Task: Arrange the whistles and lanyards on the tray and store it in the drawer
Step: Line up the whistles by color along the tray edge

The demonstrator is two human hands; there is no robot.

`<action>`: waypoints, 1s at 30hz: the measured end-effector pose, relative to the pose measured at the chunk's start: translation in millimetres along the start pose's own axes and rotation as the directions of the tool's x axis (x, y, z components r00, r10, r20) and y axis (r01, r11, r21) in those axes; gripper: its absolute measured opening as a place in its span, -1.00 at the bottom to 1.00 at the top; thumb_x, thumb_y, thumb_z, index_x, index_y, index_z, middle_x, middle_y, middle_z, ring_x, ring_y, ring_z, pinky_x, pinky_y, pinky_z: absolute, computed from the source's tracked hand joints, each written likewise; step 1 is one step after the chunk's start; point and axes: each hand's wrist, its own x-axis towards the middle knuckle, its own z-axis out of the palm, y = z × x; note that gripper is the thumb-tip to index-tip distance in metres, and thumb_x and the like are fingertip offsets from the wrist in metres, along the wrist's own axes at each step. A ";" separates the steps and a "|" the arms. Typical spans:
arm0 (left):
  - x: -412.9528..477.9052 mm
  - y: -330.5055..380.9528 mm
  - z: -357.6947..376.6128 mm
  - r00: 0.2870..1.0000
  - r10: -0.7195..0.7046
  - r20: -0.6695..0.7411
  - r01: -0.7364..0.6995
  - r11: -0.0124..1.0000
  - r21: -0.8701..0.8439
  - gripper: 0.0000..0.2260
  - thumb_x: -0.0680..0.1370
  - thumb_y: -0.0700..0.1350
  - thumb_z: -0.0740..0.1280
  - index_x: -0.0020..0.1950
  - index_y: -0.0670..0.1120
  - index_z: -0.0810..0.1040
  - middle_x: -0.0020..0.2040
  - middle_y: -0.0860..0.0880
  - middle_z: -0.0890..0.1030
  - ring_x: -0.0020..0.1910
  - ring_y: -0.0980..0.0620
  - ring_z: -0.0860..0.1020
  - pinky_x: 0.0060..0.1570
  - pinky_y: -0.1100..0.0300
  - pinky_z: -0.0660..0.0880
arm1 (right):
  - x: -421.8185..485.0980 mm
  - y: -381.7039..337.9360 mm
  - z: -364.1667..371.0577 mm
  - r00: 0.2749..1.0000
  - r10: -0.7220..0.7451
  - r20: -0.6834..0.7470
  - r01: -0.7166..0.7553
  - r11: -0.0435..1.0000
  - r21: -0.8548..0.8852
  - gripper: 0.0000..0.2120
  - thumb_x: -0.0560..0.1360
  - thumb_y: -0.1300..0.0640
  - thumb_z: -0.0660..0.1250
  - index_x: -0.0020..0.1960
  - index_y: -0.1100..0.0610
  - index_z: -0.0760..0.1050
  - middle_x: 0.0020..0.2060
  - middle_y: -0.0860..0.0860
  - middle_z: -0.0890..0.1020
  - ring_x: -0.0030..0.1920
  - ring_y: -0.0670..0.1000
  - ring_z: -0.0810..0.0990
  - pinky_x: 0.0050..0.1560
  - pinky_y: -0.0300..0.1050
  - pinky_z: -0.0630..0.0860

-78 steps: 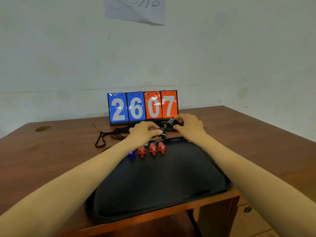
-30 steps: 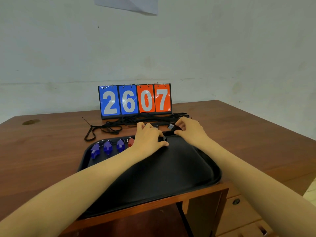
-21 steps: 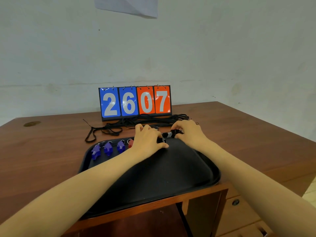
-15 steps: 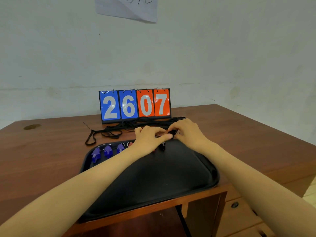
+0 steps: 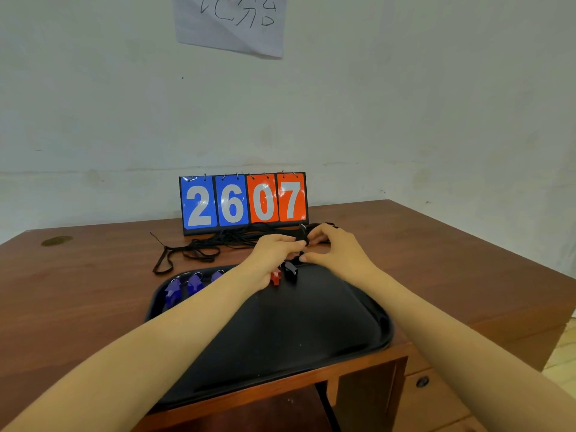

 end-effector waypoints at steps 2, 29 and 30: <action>1.3 0.0 1.4 1.000 -0.010 0.001 0.010 1.000 0.007 -0.77 0.51 -0.13 0.35 0.14 -0.14 0.60 0.08 -0.07 0.64 0.12 0.01 0.55 -0.01 0.25 0.40 | 1.1 1.4 1.5 1.000 0.005 -0.031 -0.005 1.000 0.001 -0.62 0.37 0.05 0.48 0.14 0.12 0.53 0.03 0.01 0.64 0.00 -0.08 0.58 0.11 -0.20 0.49; 11.5 -35.7 -8.5 0.938 0.301 0.170 -0.223 0.151 0.963 -0.58 0.53 0.20 0.19 0.32 0.06 0.46 0.21 -0.01 0.54 0.24 -0.01 0.38 0.25 0.04 0.18 | 19.0 29.1 18.7 0.945 0.264 0.190 -0.171 0.900 -0.402 -0.67 0.44 -0.12 0.36 0.17 -0.05 0.53 0.12 0.01 0.54 0.29 0.10 0.26 0.16 0.05 0.22; 11.4 -36.2 -8.2 0.939 0.299 0.168 -0.224 0.162 0.961 -0.59 0.53 0.20 0.19 0.32 0.06 0.46 0.20 -0.01 0.53 0.24 -0.01 0.38 0.25 0.04 0.18 | 18.5 28.9 18.5 0.945 0.263 0.192 -0.166 0.897 -0.410 -0.66 0.45 -0.12 0.35 0.18 -0.05 0.53 0.12 0.01 0.54 0.30 0.10 0.26 0.17 0.05 0.22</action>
